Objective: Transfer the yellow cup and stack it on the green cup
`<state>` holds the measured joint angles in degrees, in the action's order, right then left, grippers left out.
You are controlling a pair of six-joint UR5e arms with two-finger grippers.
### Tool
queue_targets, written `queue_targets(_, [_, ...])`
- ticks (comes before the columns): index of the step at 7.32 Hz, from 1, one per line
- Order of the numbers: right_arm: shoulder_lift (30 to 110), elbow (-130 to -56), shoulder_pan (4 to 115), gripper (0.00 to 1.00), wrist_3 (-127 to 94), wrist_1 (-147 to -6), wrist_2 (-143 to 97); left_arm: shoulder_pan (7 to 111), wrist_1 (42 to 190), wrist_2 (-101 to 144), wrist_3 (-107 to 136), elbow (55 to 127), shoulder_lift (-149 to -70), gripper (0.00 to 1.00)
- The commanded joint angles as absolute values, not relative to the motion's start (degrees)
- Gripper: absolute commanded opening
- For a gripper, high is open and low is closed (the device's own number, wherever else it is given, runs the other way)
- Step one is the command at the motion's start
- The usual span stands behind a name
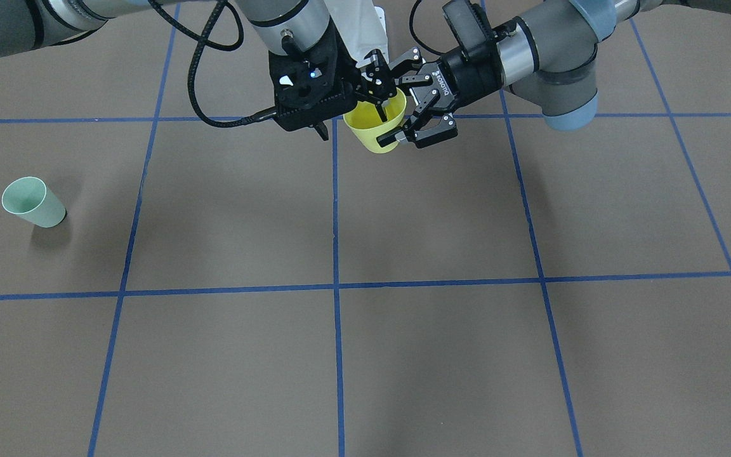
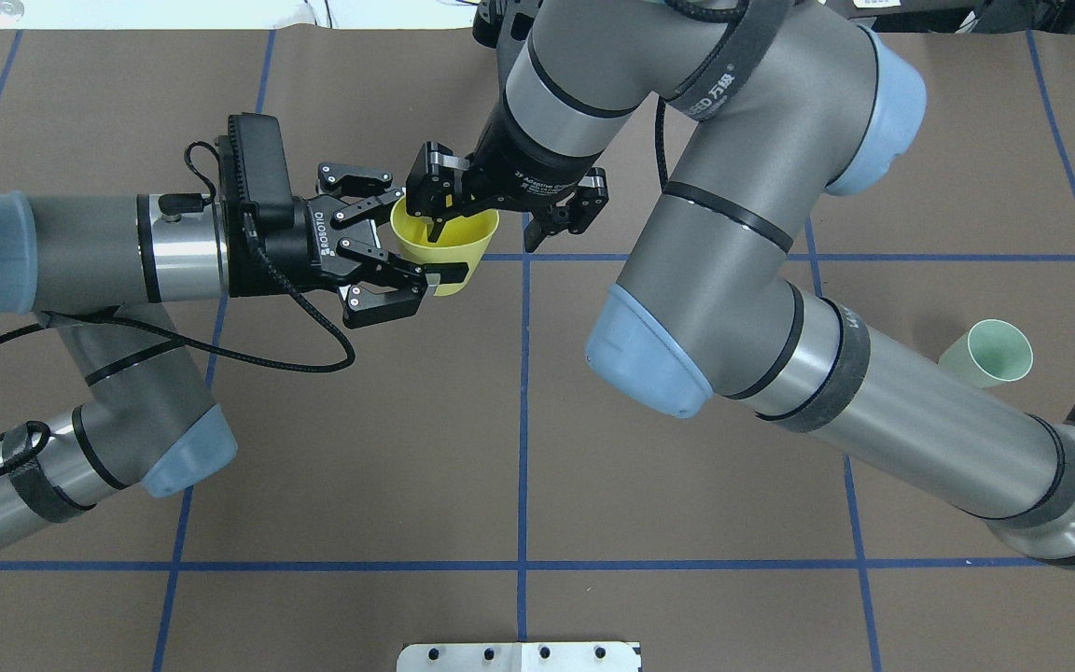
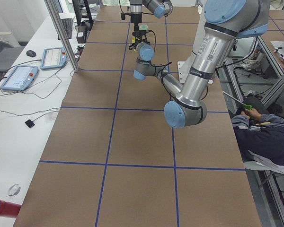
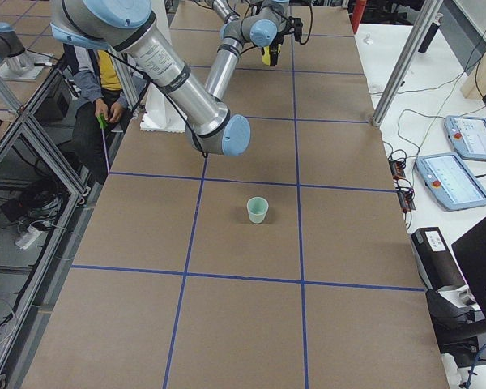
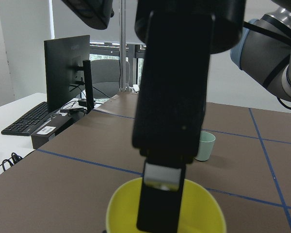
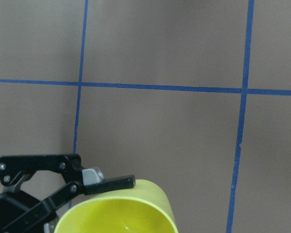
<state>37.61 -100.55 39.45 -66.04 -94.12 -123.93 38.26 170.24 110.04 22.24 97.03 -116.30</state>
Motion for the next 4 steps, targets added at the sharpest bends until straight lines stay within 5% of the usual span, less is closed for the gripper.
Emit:
queue_targets(1, [38.0, -100.5, 38.0, 0.57, -65.3, -94.2, -121.8, 38.2, 170.2, 110.1, 22.1, 97.0, -116.3, 0.40])
queue_targets(2, [37.8, -100.6, 38.0, 0.10, -64.2, -94.2, -121.9, 38.2, 170.2, 110.1, 22.1, 97.0, -116.3, 0.41])
queue_targets(4, [37.7, -101.2, 38.1, 0.00, -63.5, -94.2, -121.8, 38.1, 170.3, 110.0, 22.1, 97.1, -116.3, 0.98])
